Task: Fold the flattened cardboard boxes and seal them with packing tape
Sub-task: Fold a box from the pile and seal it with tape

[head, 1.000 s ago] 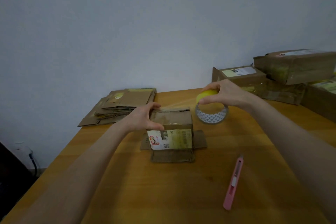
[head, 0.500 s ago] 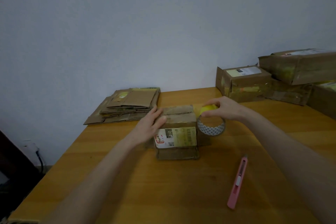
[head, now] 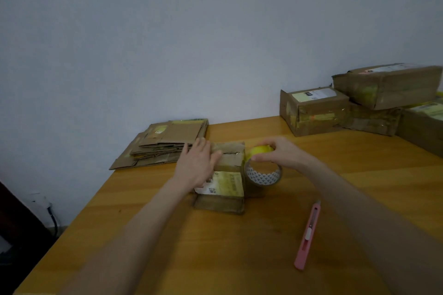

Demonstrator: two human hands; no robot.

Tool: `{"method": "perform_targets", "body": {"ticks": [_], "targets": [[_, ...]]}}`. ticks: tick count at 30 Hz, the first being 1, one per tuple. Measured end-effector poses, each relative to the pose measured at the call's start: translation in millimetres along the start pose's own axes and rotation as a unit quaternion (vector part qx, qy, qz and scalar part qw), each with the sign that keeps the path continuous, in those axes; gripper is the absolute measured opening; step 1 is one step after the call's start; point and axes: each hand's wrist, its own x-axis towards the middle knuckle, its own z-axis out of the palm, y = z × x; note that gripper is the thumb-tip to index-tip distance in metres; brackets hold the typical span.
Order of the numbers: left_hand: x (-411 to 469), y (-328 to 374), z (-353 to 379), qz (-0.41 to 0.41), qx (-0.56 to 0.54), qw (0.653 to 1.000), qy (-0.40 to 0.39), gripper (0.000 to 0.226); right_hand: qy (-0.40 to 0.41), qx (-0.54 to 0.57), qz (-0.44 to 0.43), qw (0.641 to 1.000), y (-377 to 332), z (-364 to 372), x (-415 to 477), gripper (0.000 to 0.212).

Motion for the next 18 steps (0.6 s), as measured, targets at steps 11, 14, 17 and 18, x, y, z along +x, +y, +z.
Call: {"method": "perform_targets", "body": {"ticks": [11,14,17,18], "targets": [[7.2,38.5,15.9,0.118,0.074,0.99,-0.001,0.061,-0.01,0.044,0.021,0.999,12.9,-4.6,-15.4,0.06],[5.2,33.9,18.4,0.126,0.075,0.989,0.014,0.058,0.019,0.098,0.012,0.995,16.6,-3.0,-24.5,0.062],[6.2,32.2,20.4,0.133,0.073,0.988,0.017,0.056,0.031,0.069,-0.025,0.997,11.5,-11.3,-24.9,0.065],[7.2,31.6,20.4,0.134,0.07,0.988,0.017,0.056,0.031,0.045,-0.034,0.998,9.6,-15.3,-24.7,0.066]]}}
